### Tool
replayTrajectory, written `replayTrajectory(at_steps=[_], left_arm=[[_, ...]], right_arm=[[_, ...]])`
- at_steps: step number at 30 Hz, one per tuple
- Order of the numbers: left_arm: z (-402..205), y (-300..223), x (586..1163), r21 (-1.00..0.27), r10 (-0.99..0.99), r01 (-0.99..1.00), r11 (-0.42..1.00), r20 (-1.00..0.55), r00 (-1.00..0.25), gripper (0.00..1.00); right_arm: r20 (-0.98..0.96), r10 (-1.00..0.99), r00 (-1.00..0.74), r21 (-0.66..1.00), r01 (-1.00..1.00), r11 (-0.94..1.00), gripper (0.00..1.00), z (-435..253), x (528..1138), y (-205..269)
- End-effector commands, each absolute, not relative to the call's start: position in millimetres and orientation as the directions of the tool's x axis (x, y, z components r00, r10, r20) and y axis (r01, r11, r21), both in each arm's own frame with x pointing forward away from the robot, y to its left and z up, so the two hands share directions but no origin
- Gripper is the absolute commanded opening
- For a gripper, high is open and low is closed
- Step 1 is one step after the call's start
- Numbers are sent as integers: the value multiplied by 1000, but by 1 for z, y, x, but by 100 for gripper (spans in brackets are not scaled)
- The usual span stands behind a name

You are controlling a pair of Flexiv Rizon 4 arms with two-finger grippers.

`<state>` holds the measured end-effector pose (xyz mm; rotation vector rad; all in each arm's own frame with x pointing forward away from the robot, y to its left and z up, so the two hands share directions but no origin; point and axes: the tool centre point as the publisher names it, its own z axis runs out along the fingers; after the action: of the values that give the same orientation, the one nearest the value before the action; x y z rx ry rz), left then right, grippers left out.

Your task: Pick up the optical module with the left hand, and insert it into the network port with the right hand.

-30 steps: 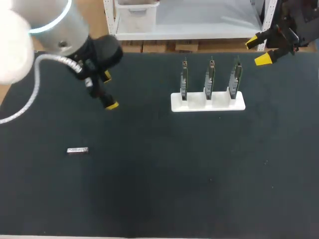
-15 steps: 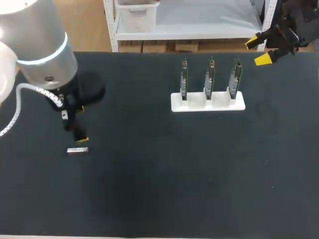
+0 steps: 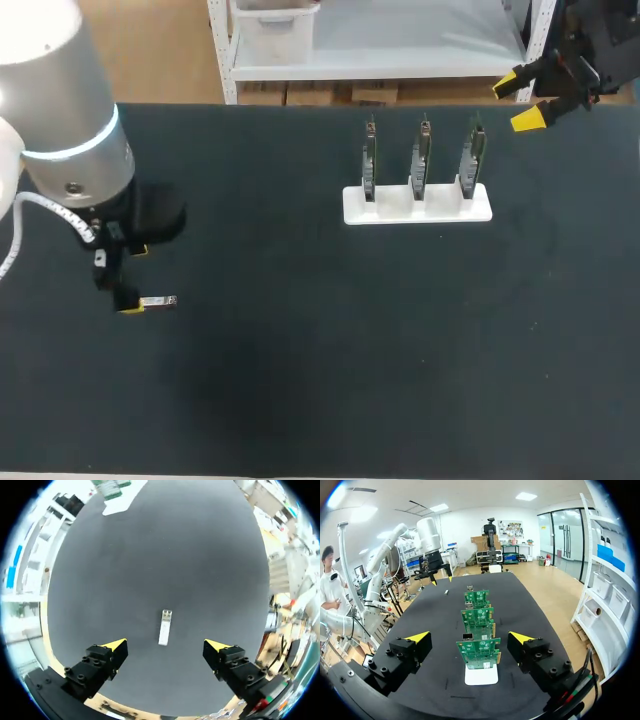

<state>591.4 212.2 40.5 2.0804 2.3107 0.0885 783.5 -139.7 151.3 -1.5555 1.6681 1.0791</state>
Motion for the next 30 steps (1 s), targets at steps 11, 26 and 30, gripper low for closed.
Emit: replayTrajectory(at_steps=[11,26,30], left_arm=[[7,214,586,-6,998,998,66,9,-66,100],[-4,215,587,-17,993,993,117,5,-117,100],[-6,215,586,-24,994,993,112,5,-112,100]], right_arm=[[-862,-492,-124,153,-988,-18,100,151,782,-139],[-862,-492,-124,153,-988,-18,100,151,782,-139],[-862,-492,-124,153,-988,-18,100,151,782,-139]])
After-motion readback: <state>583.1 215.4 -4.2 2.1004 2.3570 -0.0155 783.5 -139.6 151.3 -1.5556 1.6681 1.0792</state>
